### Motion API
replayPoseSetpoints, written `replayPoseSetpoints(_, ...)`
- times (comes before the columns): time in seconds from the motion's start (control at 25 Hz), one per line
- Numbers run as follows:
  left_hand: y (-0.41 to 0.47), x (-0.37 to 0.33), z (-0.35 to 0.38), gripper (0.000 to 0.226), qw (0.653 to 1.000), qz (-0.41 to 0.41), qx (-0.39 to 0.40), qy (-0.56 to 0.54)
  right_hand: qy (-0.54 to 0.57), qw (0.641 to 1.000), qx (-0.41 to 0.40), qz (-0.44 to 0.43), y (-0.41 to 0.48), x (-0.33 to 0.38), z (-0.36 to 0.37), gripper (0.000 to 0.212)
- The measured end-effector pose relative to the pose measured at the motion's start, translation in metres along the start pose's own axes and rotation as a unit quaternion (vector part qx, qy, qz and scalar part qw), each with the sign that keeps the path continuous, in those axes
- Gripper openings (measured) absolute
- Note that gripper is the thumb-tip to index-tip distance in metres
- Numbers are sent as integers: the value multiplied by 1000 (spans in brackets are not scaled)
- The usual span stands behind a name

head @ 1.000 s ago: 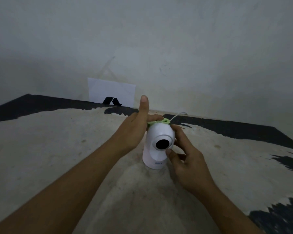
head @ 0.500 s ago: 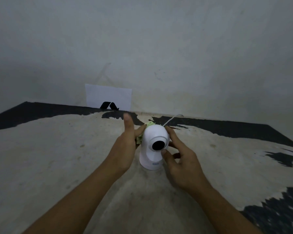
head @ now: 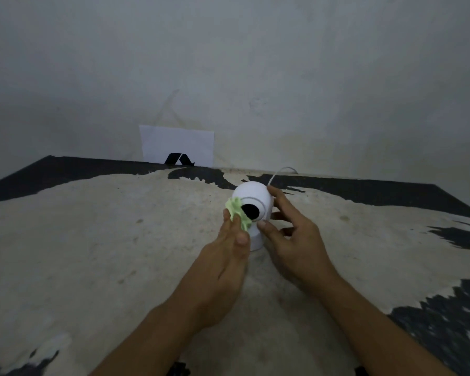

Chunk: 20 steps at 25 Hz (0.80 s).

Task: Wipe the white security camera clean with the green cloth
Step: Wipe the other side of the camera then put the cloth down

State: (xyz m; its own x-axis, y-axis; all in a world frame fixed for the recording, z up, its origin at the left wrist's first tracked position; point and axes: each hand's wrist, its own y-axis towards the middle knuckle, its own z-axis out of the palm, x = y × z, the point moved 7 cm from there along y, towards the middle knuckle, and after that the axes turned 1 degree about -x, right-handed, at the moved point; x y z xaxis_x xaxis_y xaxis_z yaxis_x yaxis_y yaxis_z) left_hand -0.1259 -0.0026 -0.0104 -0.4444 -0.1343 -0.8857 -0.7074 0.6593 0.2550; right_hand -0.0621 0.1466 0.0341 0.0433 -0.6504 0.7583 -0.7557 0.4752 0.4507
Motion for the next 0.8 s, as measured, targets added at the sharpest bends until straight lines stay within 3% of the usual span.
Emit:
replayPoseSetpoints(0.08, -10, -31, 3, 73, 996, 33, 22, 77, -8, 1000, 5, -7, 0, 1, 0, 64)
replayPoseSetpoints(0.12, -14, -46, 7, 79, 995, 3, 14, 99, -13, 1000, 8, -7, 0, 2, 0, 64)
replayPoseSetpoints(0.6, -18, -44, 21, 70, 958, 55, 102, 264, -7, 999, 40, -16, -1, 6, 0, 58)
replayPoseSetpoints(0.8, -13, -45, 8, 69, 979, 35, 35, 199, -18, 999, 32, -25, -2, 6, 2, 57)
